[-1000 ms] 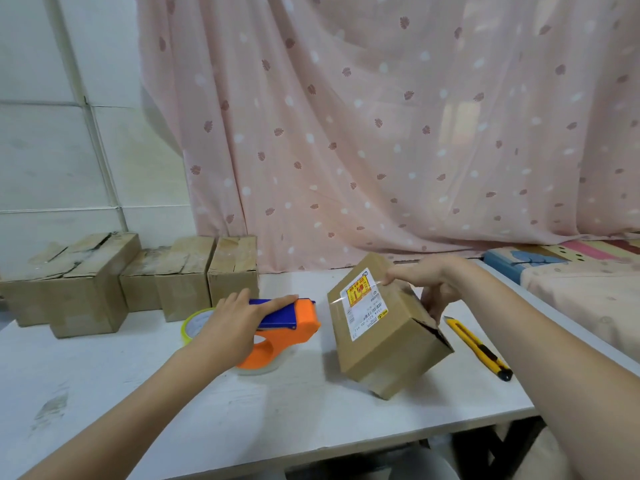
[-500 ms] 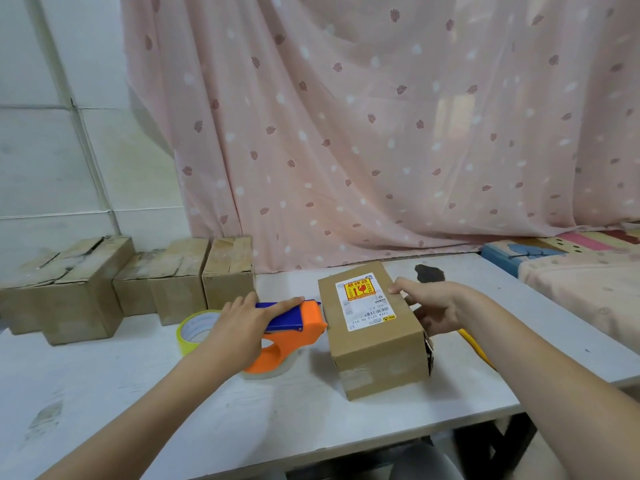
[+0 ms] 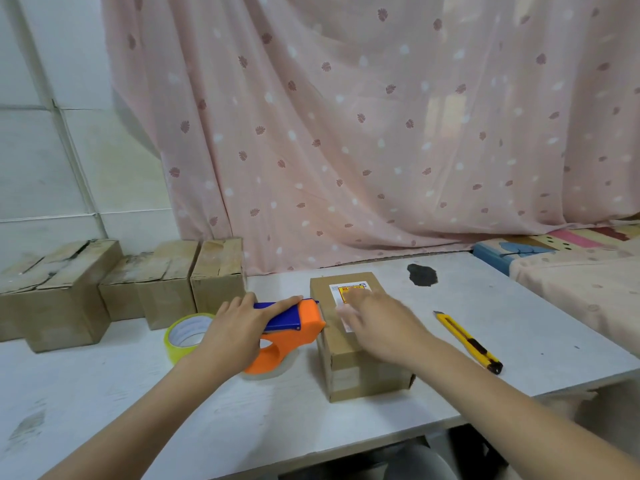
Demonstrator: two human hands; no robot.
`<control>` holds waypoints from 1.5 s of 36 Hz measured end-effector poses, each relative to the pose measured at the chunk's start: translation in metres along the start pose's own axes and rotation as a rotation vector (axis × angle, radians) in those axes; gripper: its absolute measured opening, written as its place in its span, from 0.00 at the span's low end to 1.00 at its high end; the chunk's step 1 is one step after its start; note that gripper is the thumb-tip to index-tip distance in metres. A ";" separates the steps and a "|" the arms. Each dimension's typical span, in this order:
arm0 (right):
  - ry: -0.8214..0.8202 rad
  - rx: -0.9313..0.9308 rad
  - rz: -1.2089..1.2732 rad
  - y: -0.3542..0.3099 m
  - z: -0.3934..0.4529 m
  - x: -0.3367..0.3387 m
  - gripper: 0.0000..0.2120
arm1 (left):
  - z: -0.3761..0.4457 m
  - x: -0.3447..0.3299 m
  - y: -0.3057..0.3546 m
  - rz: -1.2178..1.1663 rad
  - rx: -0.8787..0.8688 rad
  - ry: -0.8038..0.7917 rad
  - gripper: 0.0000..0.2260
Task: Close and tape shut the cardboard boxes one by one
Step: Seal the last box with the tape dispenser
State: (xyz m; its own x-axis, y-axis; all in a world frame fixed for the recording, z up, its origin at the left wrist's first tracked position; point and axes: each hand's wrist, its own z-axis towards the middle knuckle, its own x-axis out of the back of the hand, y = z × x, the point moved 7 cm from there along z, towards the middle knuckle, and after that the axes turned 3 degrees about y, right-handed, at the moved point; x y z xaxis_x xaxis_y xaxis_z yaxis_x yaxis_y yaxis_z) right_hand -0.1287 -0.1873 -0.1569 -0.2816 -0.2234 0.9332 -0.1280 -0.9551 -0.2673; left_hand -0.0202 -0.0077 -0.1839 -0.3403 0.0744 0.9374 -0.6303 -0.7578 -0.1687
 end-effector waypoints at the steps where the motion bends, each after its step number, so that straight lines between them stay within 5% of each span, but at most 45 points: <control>1: -0.064 0.022 -0.012 -0.007 -0.005 -0.008 0.16 | 0.001 0.000 0.000 0.001 -0.005 -0.002 0.41; 6: -0.181 0.062 -0.106 -0.011 -0.012 -0.024 0.28 | 0.002 0.000 0.006 0.033 -0.023 0.026 0.42; 21: -0.112 0.090 -0.181 0.002 -0.007 -0.031 0.27 | 0.002 -0.001 -0.010 0.010 -0.122 0.201 0.49; 42: -0.056 0.080 -0.094 0.001 -0.005 -0.025 0.23 | -0.018 -0.006 -0.027 -0.002 0.054 0.003 0.38; 49: 0.023 -0.212 0.310 0.018 0.012 0.000 0.21 | -0.012 -0.005 -0.015 0.063 0.025 -0.044 0.39; 54: -0.025 -0.417 0.128 0.016 0.029 -0.006 0.18 | -0.009 -0.005 -0.015 0.038 0.003 -0.128 0.41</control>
State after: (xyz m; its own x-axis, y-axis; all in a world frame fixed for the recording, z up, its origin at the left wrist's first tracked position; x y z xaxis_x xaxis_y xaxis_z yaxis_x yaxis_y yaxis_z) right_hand -0.1020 -0.2071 -0.1600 -0.2975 -0.3447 0.8903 -0.4677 -0.7604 -0.4507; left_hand -0.0159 0.0091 -0.1889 -0.2722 -0.0375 0.9615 -0.6161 -0.7607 -0.2041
